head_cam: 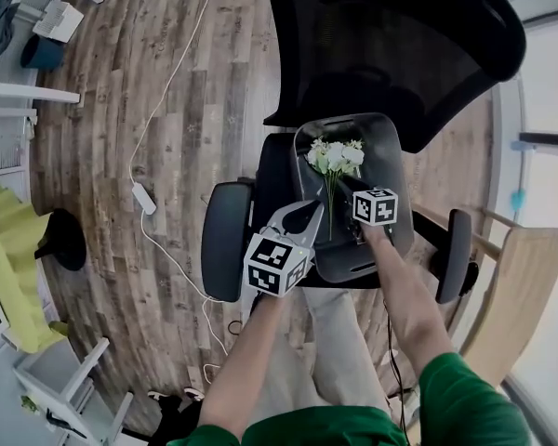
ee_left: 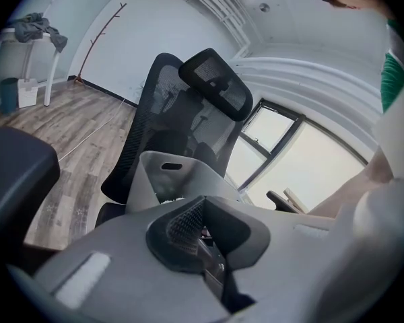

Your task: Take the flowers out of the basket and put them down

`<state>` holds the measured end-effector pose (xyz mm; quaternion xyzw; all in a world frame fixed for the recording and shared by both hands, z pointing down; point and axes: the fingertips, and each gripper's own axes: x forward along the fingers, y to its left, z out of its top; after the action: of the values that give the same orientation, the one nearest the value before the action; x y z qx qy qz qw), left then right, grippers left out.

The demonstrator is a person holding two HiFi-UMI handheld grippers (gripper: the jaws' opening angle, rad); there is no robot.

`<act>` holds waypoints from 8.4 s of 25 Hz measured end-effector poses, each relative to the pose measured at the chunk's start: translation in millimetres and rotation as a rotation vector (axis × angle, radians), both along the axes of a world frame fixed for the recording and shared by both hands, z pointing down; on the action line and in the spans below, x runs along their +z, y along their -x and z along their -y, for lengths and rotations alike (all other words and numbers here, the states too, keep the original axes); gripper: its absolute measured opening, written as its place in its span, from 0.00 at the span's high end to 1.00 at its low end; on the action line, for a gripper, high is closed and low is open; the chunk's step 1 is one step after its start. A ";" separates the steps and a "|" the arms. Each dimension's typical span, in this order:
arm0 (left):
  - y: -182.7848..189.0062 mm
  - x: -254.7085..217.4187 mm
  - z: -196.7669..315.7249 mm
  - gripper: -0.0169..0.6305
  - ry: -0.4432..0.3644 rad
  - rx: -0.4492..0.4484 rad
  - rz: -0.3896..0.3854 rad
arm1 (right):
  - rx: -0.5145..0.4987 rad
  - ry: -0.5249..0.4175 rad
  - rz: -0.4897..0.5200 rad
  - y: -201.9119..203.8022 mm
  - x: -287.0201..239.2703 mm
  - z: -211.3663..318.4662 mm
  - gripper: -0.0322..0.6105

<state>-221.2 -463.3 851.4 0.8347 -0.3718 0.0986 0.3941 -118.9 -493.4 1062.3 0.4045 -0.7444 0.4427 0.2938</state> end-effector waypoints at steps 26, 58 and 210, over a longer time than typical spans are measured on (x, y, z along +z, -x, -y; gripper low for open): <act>4.7 17.4 5.4 0.95 0.027 -0.028 -0.008 | 0.016 0.189 0.024 19.1 61.2 -10.4 0.67; -8.9 12.5 3.0 0.95 0.042 0.005 0.021 | 0.117 0.044 0.103 3.1 -23.8 -0.9 0.93; -572.6 -405.1 -646.4 0.95 -0.401 1.497 -0.351 | 1.507 -0.835 -0.300 -483.9 -583.8 -859.3 0.93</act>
<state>351.3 183.1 446.4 0.9213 0.3449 0.1355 0.1181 365.0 365.9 478.5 0.9174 -0.3337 0.1523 -0.1545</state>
